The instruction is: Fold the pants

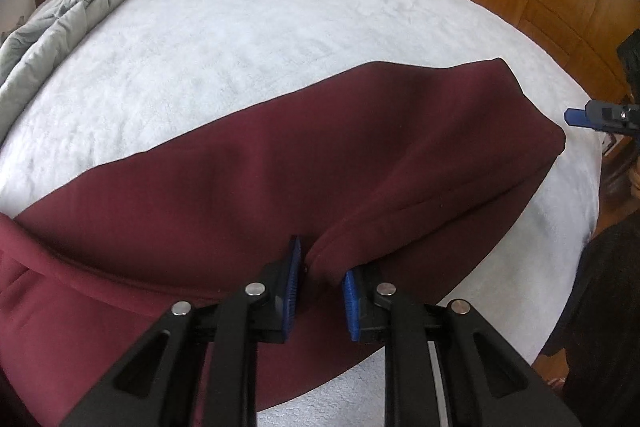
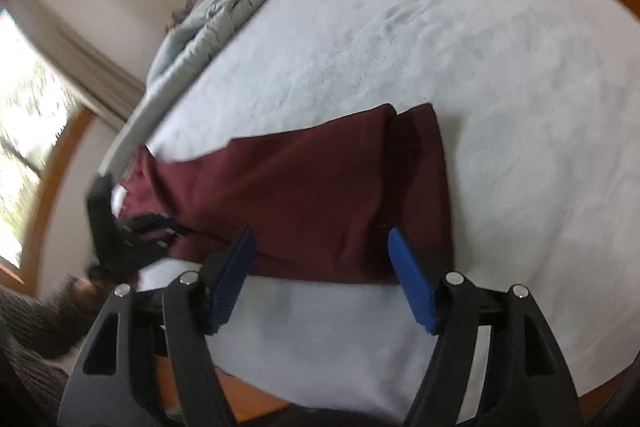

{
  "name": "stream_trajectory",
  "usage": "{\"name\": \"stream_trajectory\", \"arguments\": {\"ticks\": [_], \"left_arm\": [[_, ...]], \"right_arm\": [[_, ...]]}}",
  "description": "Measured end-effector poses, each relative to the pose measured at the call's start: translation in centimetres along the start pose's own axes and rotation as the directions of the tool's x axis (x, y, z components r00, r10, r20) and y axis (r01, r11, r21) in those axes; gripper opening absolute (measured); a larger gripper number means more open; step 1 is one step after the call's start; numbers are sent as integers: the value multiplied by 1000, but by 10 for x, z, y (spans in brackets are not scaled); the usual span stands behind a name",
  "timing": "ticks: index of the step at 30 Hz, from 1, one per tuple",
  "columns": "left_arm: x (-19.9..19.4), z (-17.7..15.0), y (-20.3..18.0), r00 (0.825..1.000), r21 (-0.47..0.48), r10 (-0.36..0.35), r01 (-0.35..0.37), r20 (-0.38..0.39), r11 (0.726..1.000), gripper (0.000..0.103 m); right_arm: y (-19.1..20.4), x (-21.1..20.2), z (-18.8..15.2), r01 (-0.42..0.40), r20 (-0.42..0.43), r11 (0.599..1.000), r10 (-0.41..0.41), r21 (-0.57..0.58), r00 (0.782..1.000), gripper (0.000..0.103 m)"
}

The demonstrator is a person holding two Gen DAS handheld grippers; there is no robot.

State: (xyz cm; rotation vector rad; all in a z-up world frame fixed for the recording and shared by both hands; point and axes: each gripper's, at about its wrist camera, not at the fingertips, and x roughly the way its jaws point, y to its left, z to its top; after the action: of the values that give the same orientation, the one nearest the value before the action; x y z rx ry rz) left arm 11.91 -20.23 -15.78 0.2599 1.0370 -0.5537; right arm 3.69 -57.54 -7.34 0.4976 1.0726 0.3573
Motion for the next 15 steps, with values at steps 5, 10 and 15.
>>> {"name": "stream_trajectory", "arguments": {"ticks": [5,10,15], "left_arm": [[0,-3,-2,1000,-13,-8,8,2,1000,22],[1,-7,0,1000,-43,-28,28,1,999,23],[-2,-6,10,998,-123,-64,63,-3,990,23]], "right_arm": [[-11,14,11,2,-26,995,1,102,1000,70],[-12,42,10,34,-125,995,-23,91,992,61],[-9,47,11,55,-169,994,-38,94,985,15]]}}
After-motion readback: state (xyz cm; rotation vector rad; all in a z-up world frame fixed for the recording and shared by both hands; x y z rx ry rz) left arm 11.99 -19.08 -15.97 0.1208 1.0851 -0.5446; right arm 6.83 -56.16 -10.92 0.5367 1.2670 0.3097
